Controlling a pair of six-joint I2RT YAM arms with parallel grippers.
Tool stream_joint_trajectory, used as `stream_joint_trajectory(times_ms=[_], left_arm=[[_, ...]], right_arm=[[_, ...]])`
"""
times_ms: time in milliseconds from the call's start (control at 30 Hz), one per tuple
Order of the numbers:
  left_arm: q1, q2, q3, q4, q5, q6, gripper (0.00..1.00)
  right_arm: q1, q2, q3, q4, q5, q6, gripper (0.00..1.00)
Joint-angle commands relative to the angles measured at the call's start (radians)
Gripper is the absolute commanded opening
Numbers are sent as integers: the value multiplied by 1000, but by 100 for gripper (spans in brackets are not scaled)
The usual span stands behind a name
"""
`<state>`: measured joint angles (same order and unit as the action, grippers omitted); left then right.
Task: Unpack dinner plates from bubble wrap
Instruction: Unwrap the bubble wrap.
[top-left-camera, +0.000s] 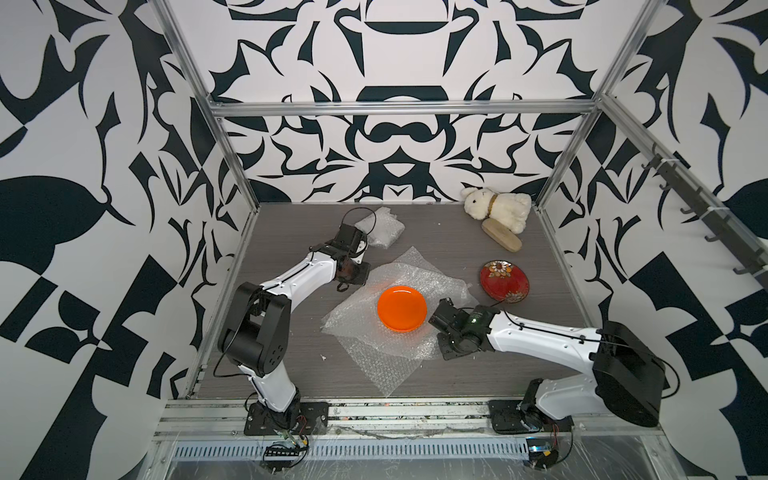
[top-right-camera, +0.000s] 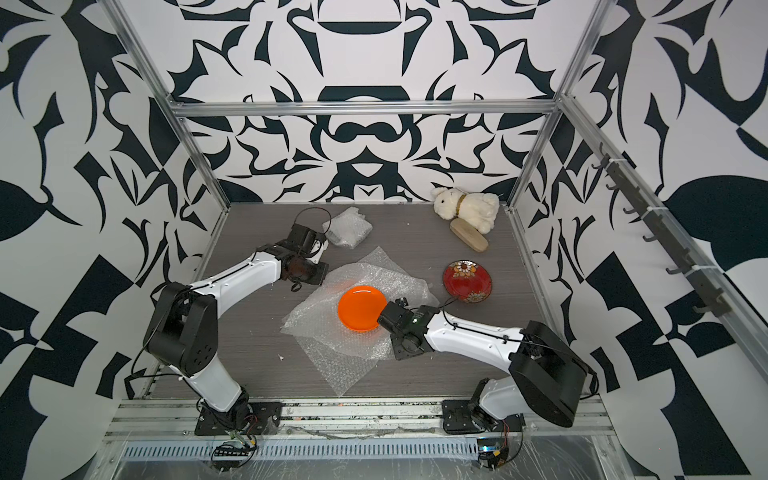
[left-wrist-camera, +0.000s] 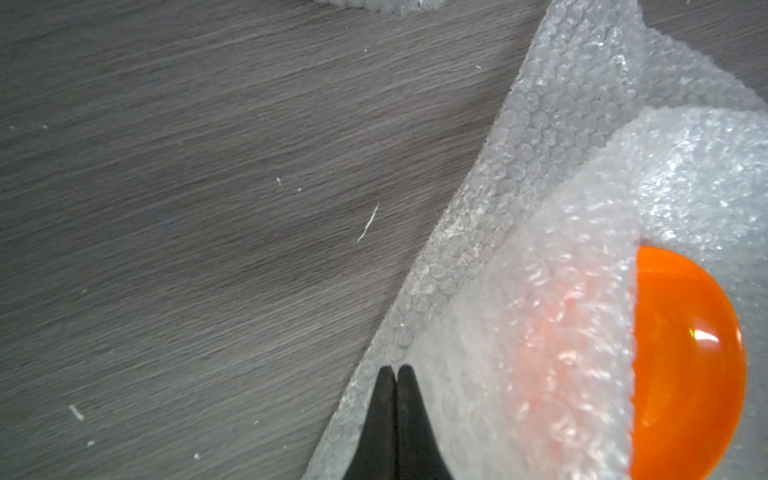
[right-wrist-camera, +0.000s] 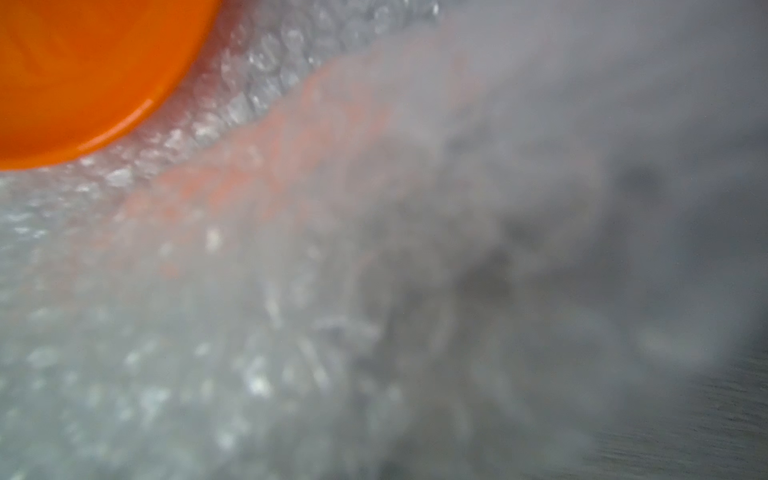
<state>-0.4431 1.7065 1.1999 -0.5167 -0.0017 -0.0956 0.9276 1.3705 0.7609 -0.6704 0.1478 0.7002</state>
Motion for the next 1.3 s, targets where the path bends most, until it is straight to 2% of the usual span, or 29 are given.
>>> stream_joint_trajectory(times_ms=[0, 300, 433, 600, 833, 967, 1267], left_arm=[[4, -5, 21, -41, 29, 30, 0], [2, -4, 33, -48, 56, 34, 0], [3, -1, 29, -46, 54, 34, 0], [4, 11, 25, -40, 38, 30, 0], [4, 17, 24, -34, 5, 30, 0], [4, 22, 29, -29, 1, 28, 0], [4, 59, 71, -47, -41, 43, 0]], right_arm=[[7, -50, 41, -51, 81, 4, 16], [7, -181, 76, -103, 189, -6, 25], [7, -212, 132, -59, 201, -71, 27], [7, -141, 226, 48, 135, -164, 30], [7, 58, 327, 69, 69, -191, 30], [7, 95, 281, 72, 59, -166, 28], [7, 46, 66, 140, -20, -86, 27]])
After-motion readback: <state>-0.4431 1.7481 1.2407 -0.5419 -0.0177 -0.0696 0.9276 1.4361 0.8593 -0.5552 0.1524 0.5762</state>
